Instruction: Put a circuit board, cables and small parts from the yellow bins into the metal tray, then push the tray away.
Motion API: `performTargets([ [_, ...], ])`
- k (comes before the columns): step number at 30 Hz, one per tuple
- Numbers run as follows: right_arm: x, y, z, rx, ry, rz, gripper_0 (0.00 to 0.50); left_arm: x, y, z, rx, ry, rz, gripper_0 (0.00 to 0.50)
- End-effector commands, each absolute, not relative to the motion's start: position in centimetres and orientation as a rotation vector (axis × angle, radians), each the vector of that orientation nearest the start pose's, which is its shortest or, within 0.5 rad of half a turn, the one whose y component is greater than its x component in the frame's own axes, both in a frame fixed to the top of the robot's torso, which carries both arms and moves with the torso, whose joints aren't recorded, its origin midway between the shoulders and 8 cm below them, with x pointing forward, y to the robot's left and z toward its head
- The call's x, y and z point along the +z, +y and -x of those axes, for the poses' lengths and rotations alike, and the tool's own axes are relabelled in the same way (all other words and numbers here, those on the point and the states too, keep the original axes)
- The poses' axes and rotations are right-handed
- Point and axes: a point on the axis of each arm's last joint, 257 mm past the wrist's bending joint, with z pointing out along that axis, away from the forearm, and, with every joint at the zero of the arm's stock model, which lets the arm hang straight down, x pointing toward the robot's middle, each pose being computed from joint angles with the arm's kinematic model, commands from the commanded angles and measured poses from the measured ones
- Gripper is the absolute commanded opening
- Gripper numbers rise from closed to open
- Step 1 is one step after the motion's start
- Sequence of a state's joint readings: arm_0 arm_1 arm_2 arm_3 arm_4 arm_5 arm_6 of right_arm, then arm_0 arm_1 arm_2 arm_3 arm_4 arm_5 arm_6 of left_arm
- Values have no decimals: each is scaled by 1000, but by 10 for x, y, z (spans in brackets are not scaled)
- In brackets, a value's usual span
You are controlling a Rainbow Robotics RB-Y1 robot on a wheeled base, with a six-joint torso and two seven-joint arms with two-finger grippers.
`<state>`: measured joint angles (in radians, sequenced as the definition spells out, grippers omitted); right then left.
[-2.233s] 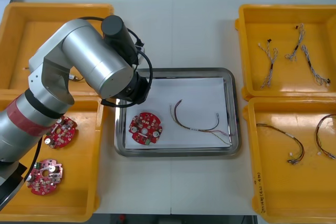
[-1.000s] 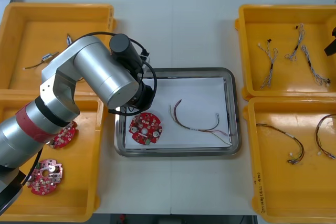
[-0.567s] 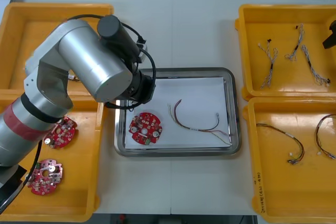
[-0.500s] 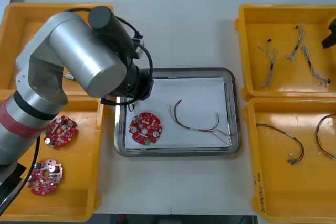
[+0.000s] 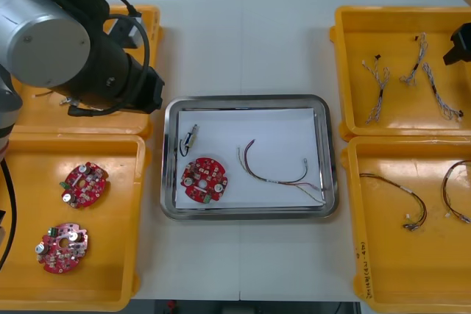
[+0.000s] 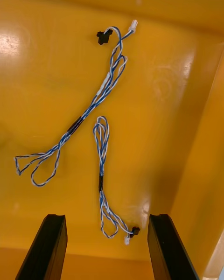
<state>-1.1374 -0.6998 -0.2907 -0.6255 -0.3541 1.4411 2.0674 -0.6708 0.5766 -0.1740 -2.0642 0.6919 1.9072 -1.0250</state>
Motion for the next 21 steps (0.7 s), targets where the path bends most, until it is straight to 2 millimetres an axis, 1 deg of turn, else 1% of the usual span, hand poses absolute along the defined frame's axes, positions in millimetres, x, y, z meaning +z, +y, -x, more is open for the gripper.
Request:
performTargets([
  [1, -91, -470, -613, -154, 2553, 216, 500, -112, 214, -465, 12, 2539, -450, 500],
  [7, -105, -472, -614, -145, 2557, 204, 500, -110, 239, -477, 50, 2552, -552, 500],
  [8, -108, -470, -615, -139, 2559, 208, 500, -109, 243, -480, 51, 2551, -569, 500],
  [11, -117, -470, -614, -126, 2567, 200, 500, -107, 256, -486, 60, 2554, -610, 500],
  [13, -123, -466, -615, -97, 2564, 192, 500, -106, 262, -490, 67, 2555, -636, 500],
  [18, -139, -464, -617, -88, 2567, 181, 500, -102, 278, -501, 85, 2552, -707, 500],
  [21, -149, -465, -618, -93, 2563, 173, 500, -99, 286, -513, 90, 2535, -763, 500],
])
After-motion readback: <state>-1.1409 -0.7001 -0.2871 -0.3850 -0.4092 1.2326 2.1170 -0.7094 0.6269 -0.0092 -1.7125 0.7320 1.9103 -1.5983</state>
